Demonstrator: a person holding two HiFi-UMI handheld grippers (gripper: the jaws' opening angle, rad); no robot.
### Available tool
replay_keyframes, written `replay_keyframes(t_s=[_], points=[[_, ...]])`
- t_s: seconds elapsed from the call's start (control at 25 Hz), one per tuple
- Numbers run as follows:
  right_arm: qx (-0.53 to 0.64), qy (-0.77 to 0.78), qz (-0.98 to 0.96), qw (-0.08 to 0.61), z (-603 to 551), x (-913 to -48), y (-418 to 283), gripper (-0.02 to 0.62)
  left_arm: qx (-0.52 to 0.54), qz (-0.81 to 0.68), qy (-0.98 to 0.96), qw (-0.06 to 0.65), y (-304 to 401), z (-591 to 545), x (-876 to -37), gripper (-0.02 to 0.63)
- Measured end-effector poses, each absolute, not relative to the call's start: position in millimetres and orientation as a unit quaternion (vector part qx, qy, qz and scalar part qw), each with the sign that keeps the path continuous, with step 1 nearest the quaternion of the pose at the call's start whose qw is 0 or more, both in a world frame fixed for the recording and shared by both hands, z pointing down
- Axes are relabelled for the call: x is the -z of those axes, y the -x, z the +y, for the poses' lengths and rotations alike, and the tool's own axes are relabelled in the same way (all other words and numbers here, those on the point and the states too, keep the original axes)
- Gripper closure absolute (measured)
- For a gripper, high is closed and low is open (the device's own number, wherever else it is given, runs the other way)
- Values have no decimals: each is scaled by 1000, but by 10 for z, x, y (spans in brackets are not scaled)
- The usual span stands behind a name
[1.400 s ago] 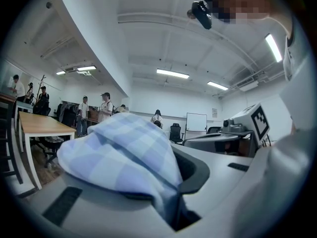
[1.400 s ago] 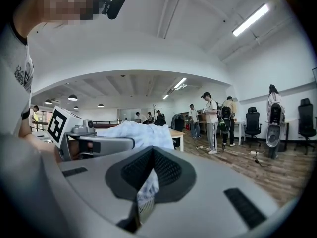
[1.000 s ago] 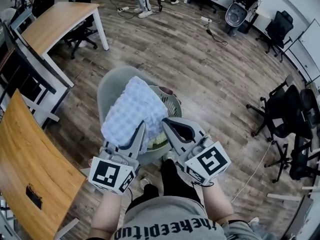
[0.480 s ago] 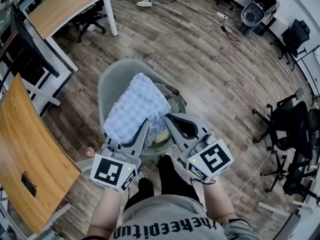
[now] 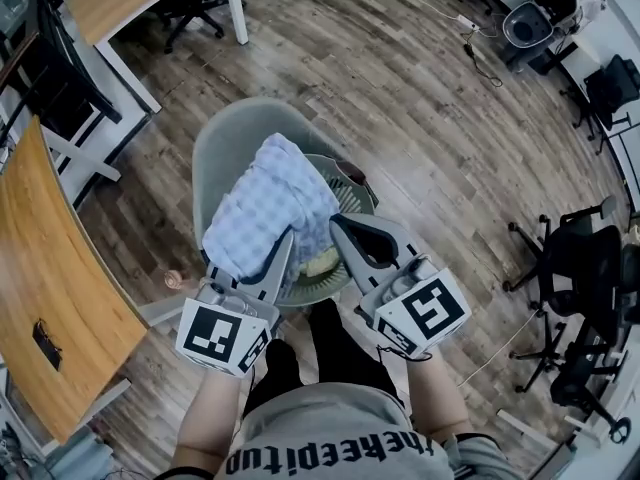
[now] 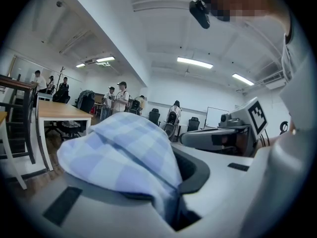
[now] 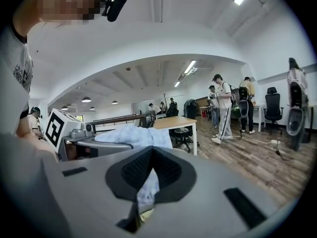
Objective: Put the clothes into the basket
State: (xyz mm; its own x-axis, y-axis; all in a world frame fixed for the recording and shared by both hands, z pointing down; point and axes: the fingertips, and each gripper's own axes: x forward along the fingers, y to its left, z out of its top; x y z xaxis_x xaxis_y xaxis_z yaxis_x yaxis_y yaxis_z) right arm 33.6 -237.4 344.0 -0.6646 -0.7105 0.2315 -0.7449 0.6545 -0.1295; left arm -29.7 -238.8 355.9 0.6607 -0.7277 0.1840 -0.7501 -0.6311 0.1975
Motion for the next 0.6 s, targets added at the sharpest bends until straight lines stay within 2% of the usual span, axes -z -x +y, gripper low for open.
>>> replay_keyframes(t_s=[0.6], points=[[-146,-353,-918,102,-2673,-3837,-412,586,-78,-445,-874,179,229,-2537,-4092,528]])
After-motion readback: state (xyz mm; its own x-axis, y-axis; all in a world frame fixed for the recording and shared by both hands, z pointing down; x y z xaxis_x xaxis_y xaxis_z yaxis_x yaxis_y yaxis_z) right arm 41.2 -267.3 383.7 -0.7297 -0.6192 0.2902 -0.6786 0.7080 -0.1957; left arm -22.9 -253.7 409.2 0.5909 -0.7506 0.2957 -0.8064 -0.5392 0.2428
